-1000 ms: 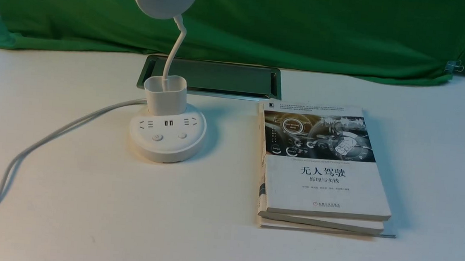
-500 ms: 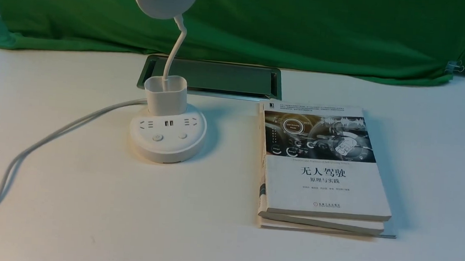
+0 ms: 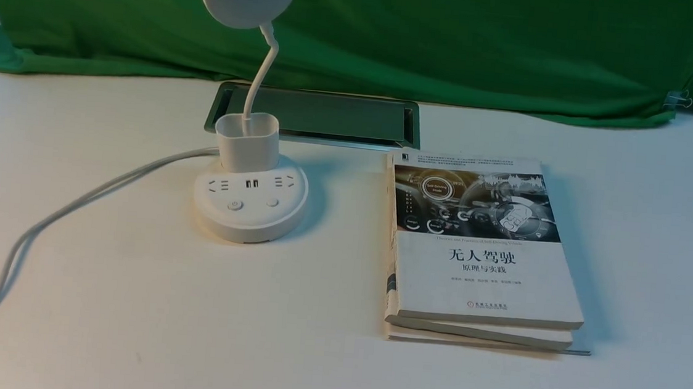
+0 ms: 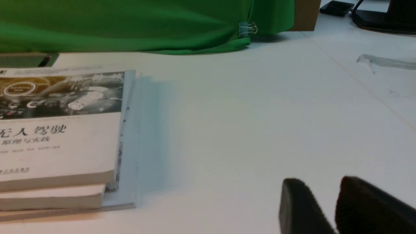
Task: Turn on the desk lamp on the white desktop with your hand.
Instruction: 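Press the power button on the lamp base to turn the lamp on with the left gripper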
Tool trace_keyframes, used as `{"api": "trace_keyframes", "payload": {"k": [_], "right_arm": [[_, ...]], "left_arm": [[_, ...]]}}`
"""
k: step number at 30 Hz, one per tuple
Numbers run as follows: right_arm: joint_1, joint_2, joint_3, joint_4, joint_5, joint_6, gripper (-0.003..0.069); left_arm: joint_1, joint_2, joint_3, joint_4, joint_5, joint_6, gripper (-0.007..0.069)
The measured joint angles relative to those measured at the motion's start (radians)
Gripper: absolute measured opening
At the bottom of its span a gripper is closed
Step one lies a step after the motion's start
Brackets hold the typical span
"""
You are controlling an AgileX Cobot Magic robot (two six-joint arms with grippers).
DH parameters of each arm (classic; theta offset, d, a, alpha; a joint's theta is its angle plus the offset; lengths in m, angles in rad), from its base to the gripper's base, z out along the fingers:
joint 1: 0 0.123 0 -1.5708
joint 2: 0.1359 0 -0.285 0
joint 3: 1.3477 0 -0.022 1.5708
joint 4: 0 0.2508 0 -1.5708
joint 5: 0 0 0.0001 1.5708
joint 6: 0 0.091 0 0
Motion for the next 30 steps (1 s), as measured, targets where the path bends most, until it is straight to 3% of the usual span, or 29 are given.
{"api": "trace_keyframes", "payload": {"k": [4, 6, 7, 9, 11, 12, 16, 17, 19, 23, 26, 30], "right_arm": [[0.000, 0.000, 0.000, 0.000, 0.001, 0.000, 0.0241], [0.000, 0.000, 0.000, 0.000, 0.001, 0.000, 0.0241], [0.000, 0.000, 0.000, 0.000, 0.001, 0.000, 0.0241], [0.000, 0.000, 0.000, 0.000, 0.001, 0.000, 0.0241], [0.000, 0.000, 0.000, 0.000, 0.001, 0.000, 0.0241], [0.000, 0.000, 0.000, 0.000, 0.001, 0.000, 0.0241], [0.000, 0.000, 0.000, 0.000, 0.001, 0.000, 0.0241], [0.000, 0.000, 0.000, 0.000, 0.002, 0.000, 0.0241], [0.000, 0.000, 0.000, 0.000, 0.001, 0.000, 0.0241], [0.000, 0.000, 0.000, 0.000, 0.001, 0.000, 0.0241], [0.000, 0.000, 0.000, 0.000, 0.001, 0.000, 0.0241], [0.000, 0.000, 0.000, 0.000, 0.001, 0.000, 0.0241]], "left_arm": [[0.000, 0.023, -0.194, 0.060, 0.264, -0.106, 0.0021], [0.000, 0.086, -0.314, 0.089, 0.506, -0.140, 0.0021], [0.000, 0.094, -0.325, 0.091, 0.529, -0.142, 0.0021], [0.000, 0.207, -0.443, 0.094, 0.813, -0.158, 0.0021], [0.000, 0.247, -0.463, 0.077, 0.886, -0.162, 0.0021], [0.000, 0.347, -0.488, 0.022, 1.027, -0.171, 0.0021], [0.000, 0.501, -0.493, -0.168, 1.141, -0.178, 0.0021], [0.000, 0.587, -0.493, -0.332, 1.166, -0.107, 0.0021], [0.000, 0.671, -0.495, -0.485, 1.182, 0.013, 0.0021], [0.000, 0.916, -0.541, -1.001, 1.272, 0.510, 0.0021], [0.000, 1.085, -0.607, -1.196, 1.375, 0.719, 0.0021], [-0.006, 1.279, -0.710, -1.262, 1.466, 0.811, 0.0021]]}}
